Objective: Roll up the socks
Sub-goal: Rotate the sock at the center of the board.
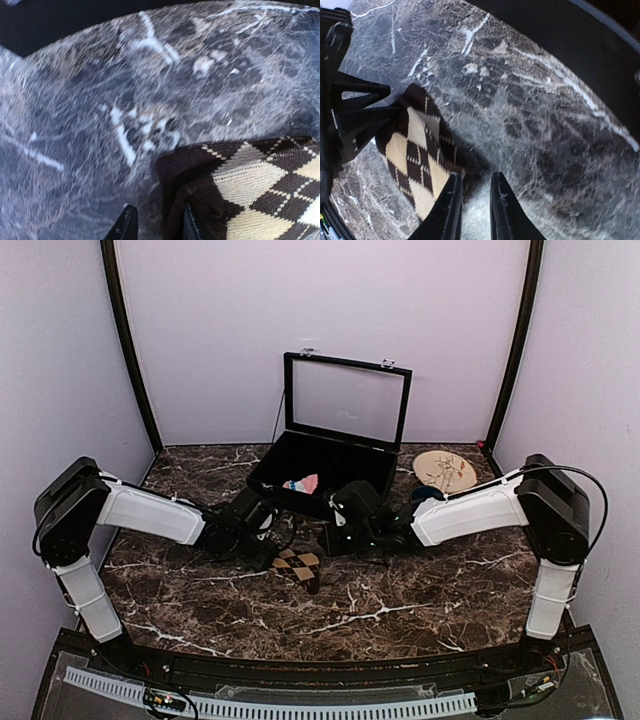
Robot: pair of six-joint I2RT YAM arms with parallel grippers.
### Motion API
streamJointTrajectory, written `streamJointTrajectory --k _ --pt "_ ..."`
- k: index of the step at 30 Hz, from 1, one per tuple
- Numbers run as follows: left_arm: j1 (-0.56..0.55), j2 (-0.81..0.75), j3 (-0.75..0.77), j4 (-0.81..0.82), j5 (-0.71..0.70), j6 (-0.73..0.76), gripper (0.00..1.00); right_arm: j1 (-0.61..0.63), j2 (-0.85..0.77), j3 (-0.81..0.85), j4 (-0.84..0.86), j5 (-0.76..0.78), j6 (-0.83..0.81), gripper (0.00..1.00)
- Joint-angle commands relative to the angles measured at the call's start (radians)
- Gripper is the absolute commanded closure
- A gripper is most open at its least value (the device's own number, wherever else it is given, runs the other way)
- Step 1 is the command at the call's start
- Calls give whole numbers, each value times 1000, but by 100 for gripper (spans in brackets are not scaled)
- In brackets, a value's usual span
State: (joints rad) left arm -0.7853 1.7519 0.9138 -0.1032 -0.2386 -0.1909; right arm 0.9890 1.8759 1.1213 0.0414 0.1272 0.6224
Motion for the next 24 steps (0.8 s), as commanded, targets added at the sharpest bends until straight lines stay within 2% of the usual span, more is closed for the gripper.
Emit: streamJointTrajectory --k 1,10,24 --pt "4 52 14 60 64 101 68 -26 49 77 -14 -27 -68 81" --pt "4 110 87 138 125 201 66 -33 31 7 8 -48 -54 83" --pt "4 199 173 220 213 237 62 -16 -36 -145 59 -68 19 85"
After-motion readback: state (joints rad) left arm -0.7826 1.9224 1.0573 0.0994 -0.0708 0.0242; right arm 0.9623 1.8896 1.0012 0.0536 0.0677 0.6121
